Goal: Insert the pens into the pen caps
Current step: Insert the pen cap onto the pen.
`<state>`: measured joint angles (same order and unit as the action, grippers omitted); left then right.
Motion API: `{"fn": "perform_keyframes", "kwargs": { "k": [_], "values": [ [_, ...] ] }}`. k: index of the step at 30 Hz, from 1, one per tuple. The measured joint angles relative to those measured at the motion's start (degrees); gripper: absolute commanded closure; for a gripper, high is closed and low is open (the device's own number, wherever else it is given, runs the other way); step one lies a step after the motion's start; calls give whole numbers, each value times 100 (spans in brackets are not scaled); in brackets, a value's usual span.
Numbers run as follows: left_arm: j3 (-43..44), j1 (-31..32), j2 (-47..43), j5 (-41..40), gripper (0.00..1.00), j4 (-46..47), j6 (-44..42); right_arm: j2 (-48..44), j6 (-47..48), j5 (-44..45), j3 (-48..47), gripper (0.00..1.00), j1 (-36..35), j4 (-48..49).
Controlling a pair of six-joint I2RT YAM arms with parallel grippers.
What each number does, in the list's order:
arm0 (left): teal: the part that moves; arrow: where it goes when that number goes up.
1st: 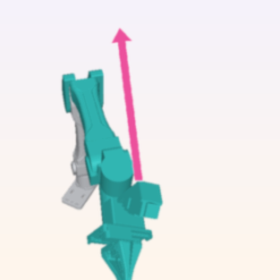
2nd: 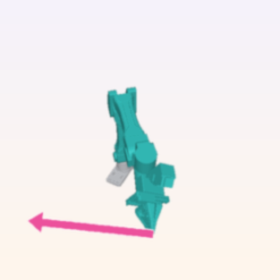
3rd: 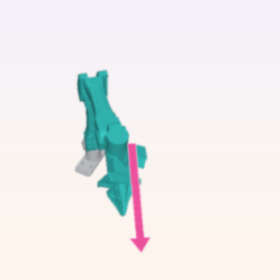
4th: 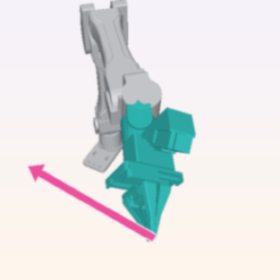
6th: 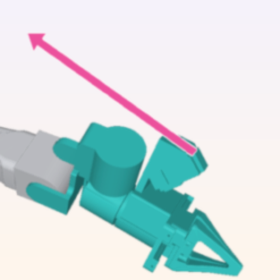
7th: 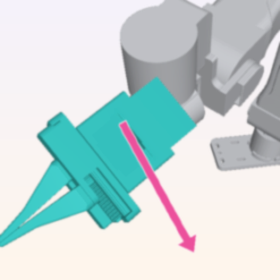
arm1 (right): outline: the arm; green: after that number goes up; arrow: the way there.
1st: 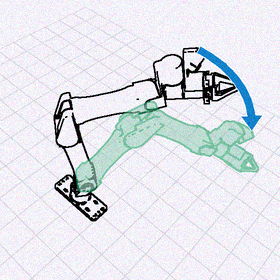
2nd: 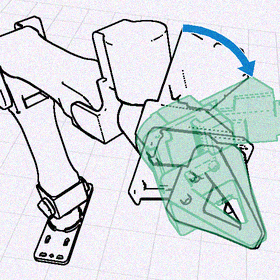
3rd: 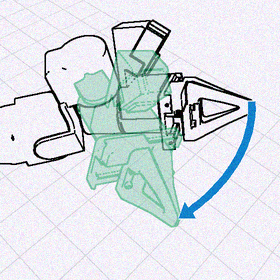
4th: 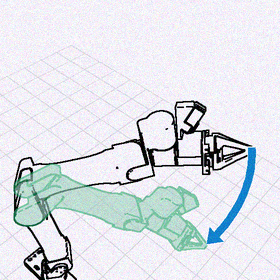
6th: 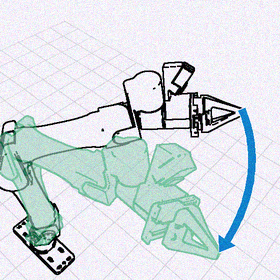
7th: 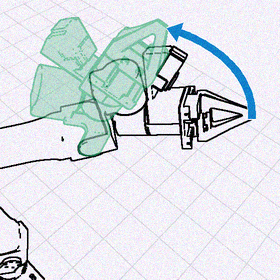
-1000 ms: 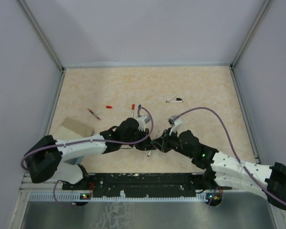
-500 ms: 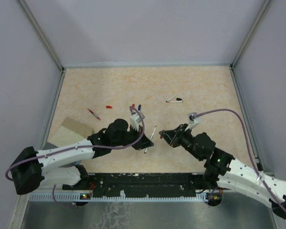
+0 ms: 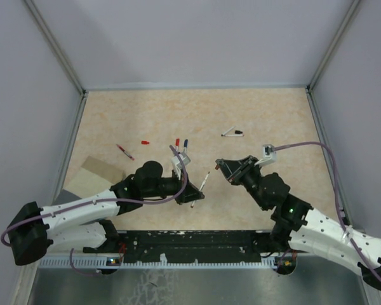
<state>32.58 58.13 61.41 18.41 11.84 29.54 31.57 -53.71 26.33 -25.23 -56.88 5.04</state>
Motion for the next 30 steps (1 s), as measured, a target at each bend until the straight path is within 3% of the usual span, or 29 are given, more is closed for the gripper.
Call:
{"fn": "perform_keyframes", "kwargs": {
  "k": [30],
  "values": [
    [-7,2,186,313,100,278,-2,251,-245,-201,-7,100,0,190]
  ]
}}
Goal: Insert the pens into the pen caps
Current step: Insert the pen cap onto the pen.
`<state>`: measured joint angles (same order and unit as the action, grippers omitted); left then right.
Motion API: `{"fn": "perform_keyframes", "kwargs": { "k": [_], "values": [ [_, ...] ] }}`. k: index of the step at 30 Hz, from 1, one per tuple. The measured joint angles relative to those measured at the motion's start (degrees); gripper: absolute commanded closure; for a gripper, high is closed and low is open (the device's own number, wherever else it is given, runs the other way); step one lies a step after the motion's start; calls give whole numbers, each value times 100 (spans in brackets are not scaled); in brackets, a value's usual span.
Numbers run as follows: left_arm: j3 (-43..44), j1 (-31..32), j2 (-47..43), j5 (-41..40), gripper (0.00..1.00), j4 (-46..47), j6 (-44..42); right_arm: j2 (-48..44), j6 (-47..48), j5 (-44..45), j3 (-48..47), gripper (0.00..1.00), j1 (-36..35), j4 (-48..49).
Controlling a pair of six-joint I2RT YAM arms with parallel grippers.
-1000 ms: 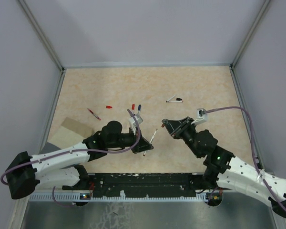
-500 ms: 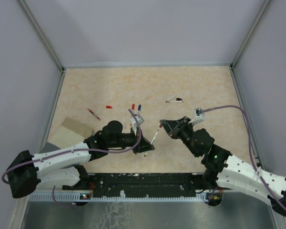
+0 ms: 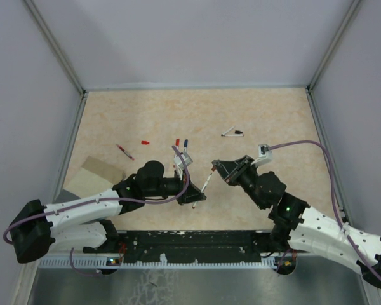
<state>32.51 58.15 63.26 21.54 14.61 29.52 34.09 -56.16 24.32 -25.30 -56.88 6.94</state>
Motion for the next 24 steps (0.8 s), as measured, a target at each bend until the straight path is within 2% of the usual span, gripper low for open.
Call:
{"fn": "perform_keyframes", "kwargs": {
  "k": [24],
  "values": [
    [0,0,0,-4,100,-2,0,-33,-92,-208,0,100,0,-170]
  ]
}}
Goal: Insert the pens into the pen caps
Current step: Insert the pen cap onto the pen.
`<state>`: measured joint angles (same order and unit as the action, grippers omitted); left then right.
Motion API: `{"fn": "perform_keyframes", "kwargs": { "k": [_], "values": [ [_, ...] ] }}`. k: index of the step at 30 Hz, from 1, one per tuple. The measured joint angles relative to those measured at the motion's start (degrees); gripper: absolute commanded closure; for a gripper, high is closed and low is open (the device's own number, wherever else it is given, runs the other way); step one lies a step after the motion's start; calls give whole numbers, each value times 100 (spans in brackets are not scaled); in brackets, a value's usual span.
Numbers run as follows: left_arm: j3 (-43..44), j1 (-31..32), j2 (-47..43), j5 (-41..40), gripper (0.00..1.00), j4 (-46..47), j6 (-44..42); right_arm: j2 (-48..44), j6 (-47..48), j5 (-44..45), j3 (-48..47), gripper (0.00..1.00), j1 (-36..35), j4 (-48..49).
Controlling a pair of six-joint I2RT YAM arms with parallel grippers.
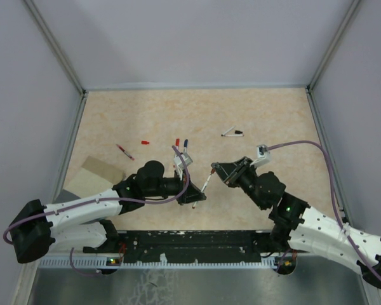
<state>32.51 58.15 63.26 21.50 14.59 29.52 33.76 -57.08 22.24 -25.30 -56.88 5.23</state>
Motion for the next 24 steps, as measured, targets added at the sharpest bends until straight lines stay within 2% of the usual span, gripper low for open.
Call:
{"fn": "perform_keyframes", "kwargs": {
  "k": [24],
  "values": [
    [2,26,94,0,100,-7,48,168,144,-260,7,100,4,-118]
  ]
}}
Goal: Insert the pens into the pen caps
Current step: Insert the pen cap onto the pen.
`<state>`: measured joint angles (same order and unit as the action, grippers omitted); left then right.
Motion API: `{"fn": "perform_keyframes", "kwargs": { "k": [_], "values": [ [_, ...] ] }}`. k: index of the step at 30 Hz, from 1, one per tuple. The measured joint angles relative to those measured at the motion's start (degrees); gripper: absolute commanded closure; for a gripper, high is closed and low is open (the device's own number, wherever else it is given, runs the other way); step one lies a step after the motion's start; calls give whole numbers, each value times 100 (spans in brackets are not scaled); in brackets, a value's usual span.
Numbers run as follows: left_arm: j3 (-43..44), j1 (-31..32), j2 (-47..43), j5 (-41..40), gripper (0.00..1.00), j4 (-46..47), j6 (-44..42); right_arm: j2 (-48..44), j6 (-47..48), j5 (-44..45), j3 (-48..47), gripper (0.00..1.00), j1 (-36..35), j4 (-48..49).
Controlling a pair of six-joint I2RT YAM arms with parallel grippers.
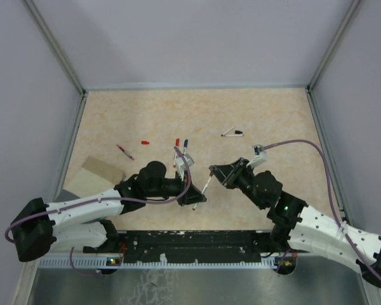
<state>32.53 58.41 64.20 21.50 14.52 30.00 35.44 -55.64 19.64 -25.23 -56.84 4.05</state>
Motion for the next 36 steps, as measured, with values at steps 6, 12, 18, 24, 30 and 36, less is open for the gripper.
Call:
{"fn": "perform_keyframes", "kwargs": {
  "k": [6,12,18,24,30,36],
  "values": [
    [33,0,37,-15,100,-48,42,61,103,-42,2,100,2,13],
    [33,9,37,-114,100,-44,111,-22,190,-50,7,100,2,15],
    [35,46,37,-219,100,-31,168,-210,278,-109,87,100,2,35],
    [35,55,37,-232,100,-66,219,-260,299,-142,234,100,13,146],
    [35,66,37,-238,100,-85,236,-264,293,-153,280,100,13,195],
    [35,63,70,-240,100,-149,262,-109,293,-146,280,100,13,238]
  ]
}}
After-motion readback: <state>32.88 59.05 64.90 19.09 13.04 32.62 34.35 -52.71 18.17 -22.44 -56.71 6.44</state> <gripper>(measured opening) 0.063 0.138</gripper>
